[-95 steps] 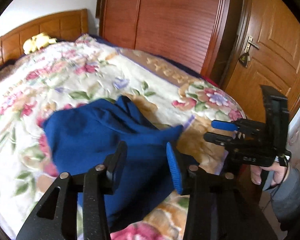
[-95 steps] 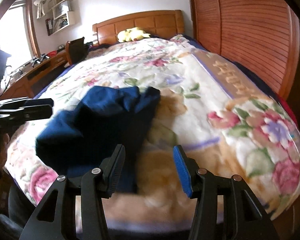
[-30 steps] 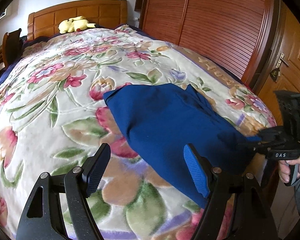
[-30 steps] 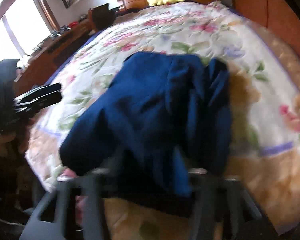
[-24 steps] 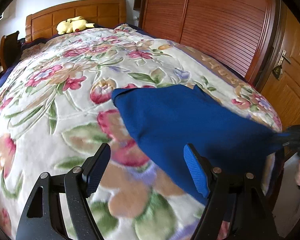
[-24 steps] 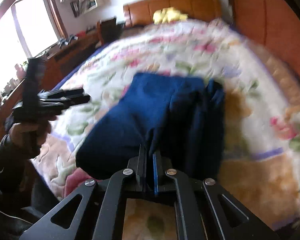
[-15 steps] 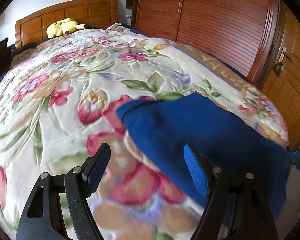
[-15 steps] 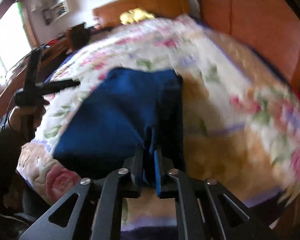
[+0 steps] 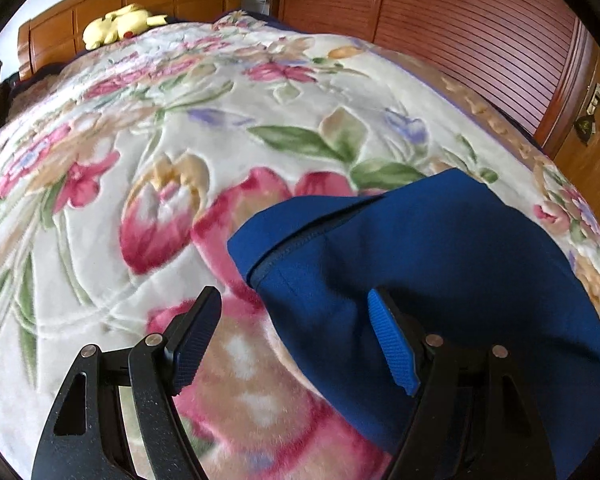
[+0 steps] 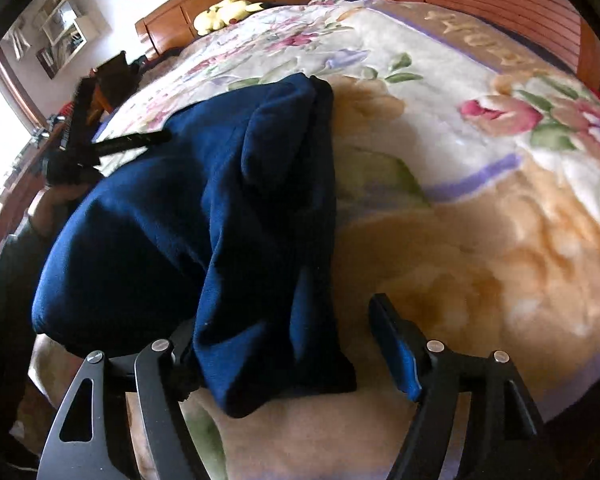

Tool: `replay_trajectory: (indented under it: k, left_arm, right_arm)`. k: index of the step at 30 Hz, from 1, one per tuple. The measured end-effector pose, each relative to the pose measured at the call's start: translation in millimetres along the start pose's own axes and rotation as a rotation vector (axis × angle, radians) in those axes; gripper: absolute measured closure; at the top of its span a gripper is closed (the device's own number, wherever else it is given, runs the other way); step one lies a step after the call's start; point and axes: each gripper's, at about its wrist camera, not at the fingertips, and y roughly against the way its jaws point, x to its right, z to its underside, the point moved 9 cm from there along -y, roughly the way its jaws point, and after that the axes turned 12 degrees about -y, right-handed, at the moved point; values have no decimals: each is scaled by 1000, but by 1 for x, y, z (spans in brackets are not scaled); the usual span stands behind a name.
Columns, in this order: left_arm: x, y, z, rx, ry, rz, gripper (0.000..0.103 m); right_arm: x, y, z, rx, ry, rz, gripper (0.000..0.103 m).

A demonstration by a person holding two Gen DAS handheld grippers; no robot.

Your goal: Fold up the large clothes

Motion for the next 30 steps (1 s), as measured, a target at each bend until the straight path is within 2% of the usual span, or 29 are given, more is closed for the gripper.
replay_trajectory:
  k: [2,3,4,5,6,7,9,10,16,20,24,30]
  left_arm:
    - [-1,-6,0,-2,20,20,27]
    - [-1,-10,1,-4,37,38,28]
    - [0,-12,1,-5,49,58,42]
    - [2,-14,1,-5,60,87,48]
    - [3,-15,0,-7,67,89,57]
    - [4,-14,-1,-9,63,79,71]
    - [5,-6,-7,-5,49,54,88]
    - [7,1,-11,2,33,32,92]
    - [31,56,-51,103,-41,-46,97]
    - [66,89,-88,191,-97,-69,97]
    - [119,107,-134,277,-150,-30,97]
    - [232,106,-212,369,-253,72,97]
  right_arm:
    - [0,-6,0,-8,-13,-27,29]
    - [-1,-8,-1,-10,-10,-44,39]
    - [-8,-12,1,-22,-8,-92,53]
    - [-6,-11,4,-23,-6,-102,55]
    - [-8,-11,4,-14,14,-107,61]
    - [-9,-9,5,-4,28,-118,71]
    - [-5,-3,0,34,18,-152,80]
    - [-4,4,-3,64,17,-171,83]
    - [-1,50,-22,219,72,-242,89]
    - [27,85,-44,309,61,-228,89]
    - [71,135,-63,412,59,-152,89]
    - [157,221,-102,527,66,73,89]
